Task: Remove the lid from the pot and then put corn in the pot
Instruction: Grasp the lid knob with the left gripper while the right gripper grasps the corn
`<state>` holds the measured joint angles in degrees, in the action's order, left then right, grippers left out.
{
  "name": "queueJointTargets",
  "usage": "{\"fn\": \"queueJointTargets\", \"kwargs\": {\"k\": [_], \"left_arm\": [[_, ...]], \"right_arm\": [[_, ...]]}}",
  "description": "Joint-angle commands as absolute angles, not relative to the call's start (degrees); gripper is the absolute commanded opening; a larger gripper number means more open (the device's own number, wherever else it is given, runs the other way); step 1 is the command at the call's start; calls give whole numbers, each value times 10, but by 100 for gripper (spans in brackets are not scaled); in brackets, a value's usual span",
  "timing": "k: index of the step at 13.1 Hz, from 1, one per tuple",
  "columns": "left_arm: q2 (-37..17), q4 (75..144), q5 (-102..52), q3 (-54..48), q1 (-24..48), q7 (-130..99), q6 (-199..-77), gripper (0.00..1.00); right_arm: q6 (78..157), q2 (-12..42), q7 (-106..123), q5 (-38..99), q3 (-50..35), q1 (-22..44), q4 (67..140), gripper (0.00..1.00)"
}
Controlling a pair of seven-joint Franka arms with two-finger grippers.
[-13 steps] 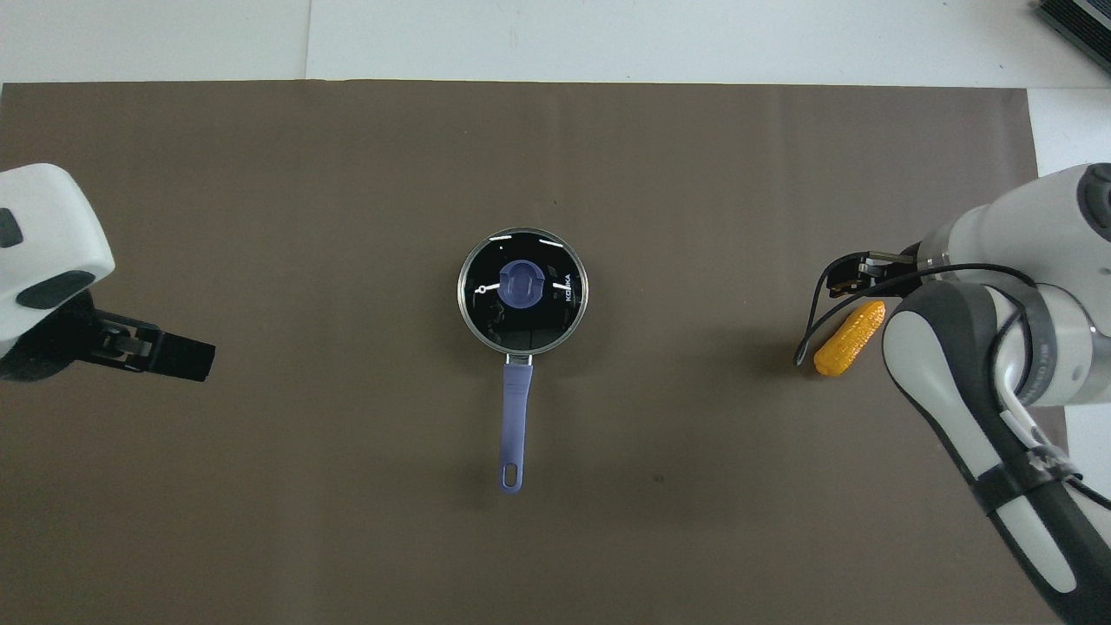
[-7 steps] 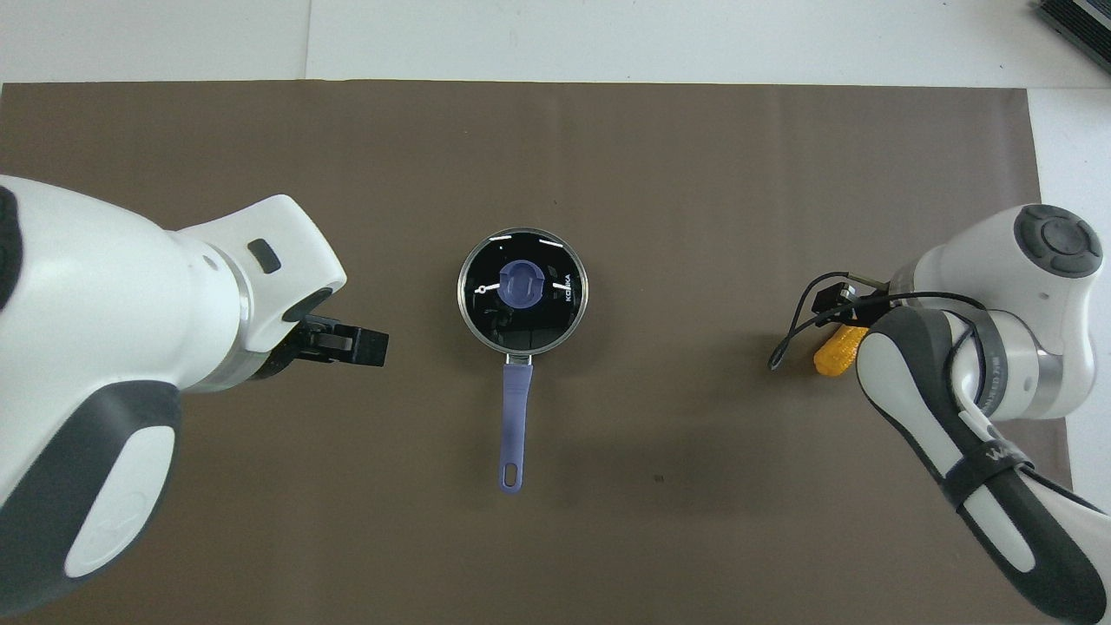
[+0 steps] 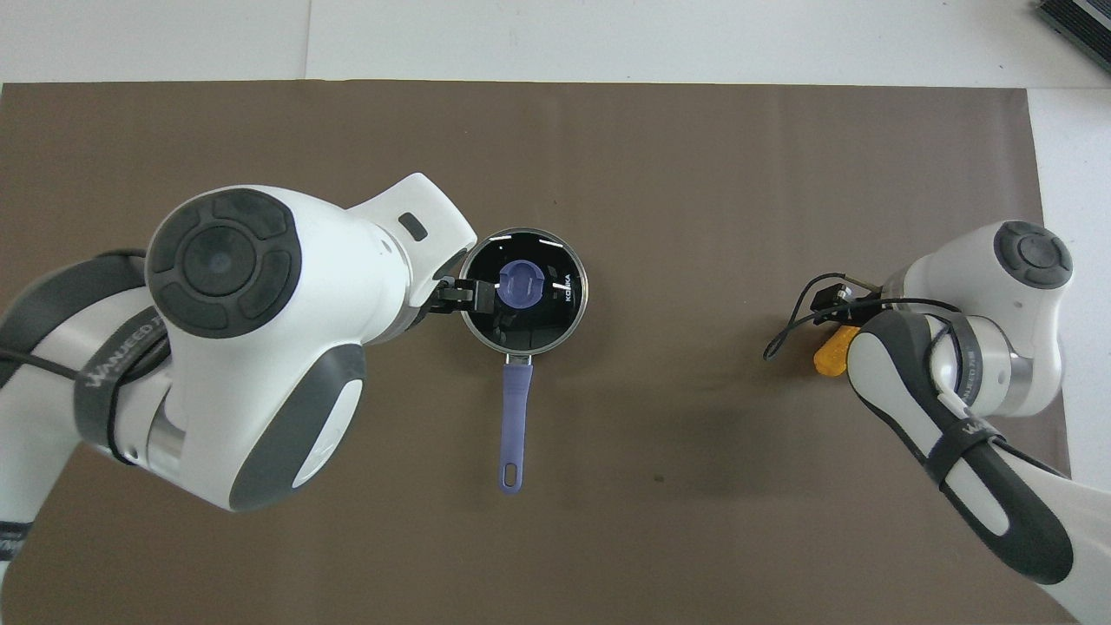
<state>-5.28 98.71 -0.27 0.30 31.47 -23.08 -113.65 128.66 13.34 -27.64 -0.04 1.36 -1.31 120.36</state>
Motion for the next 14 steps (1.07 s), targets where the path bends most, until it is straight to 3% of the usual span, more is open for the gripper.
{"fn": "queueJointTargets", "kwargs": {"k": [1, 4, 6, 7, 8, 9, 14], "left_arm": [[-152, 918, 17, 13, 358, -281, -1151, 100], [-204, 888, 21, 13, 372, -310, -1177, 100], [-219, 887, 35, 12, 381, -310, -1198, 100], [-220, 886, 34, 12, 381, -310, -1202, 100], [-224, 887, 36, 12, 381, -310, -1206, 100], [-235, 887, 36, 12, 382, -310, -1213, 100], [-235, 891, 37, 13, 378, -310, -1217, 100]], "right_arm": [[1297, 129, -282, 2, 10, -18, 1214, 100], [1297, 129, -279, 2, 10, -18, 1220, 97], [1302, 129, -279, 2, 11, -18, 1223, 79], [1306, 130, -279, 2, 11, -18, 1223, 50], [1310, 130, -282, 2, 11, -18, 1223, 5], [1316, 132, -285, 2, 10, -18, 1222, 0], [1319, 135, -288, 2, 10, -13, 1214, 0]]}}
